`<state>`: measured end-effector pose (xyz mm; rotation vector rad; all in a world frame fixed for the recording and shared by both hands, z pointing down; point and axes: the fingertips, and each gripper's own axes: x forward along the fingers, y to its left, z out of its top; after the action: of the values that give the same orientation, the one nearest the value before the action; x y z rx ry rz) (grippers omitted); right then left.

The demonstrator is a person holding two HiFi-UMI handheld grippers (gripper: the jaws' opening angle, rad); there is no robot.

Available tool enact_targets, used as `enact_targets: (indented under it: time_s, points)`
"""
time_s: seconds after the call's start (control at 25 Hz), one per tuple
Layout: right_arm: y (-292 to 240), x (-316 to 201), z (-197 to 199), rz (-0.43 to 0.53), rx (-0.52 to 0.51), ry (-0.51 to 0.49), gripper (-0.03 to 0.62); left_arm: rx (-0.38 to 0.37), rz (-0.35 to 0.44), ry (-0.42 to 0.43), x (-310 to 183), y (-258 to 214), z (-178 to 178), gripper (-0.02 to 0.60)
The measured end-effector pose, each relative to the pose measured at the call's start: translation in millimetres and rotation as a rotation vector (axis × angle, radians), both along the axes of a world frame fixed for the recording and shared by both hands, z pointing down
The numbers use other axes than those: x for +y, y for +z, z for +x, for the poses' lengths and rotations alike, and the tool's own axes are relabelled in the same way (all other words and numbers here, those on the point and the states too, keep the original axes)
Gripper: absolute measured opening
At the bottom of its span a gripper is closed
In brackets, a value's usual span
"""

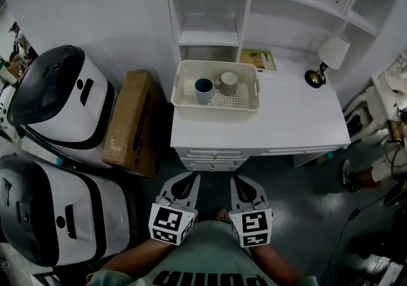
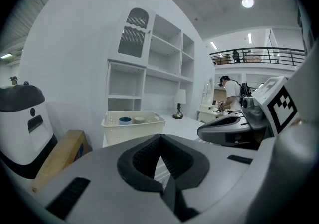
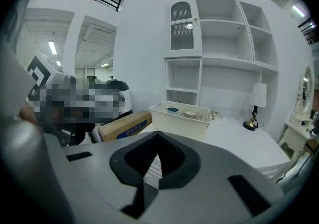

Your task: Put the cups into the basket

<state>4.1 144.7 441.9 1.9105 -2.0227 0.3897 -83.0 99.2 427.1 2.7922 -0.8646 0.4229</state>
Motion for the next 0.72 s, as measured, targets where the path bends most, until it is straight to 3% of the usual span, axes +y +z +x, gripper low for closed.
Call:
enact_targets:
  time_s: [0.72]
  points:
    - [1.8, -1.1, -16.9, -0.008, -0.005, 0.051, 0.012, 0.016, -0.014, 0.064, -4.8, 3.2, -7.9, 0.005]
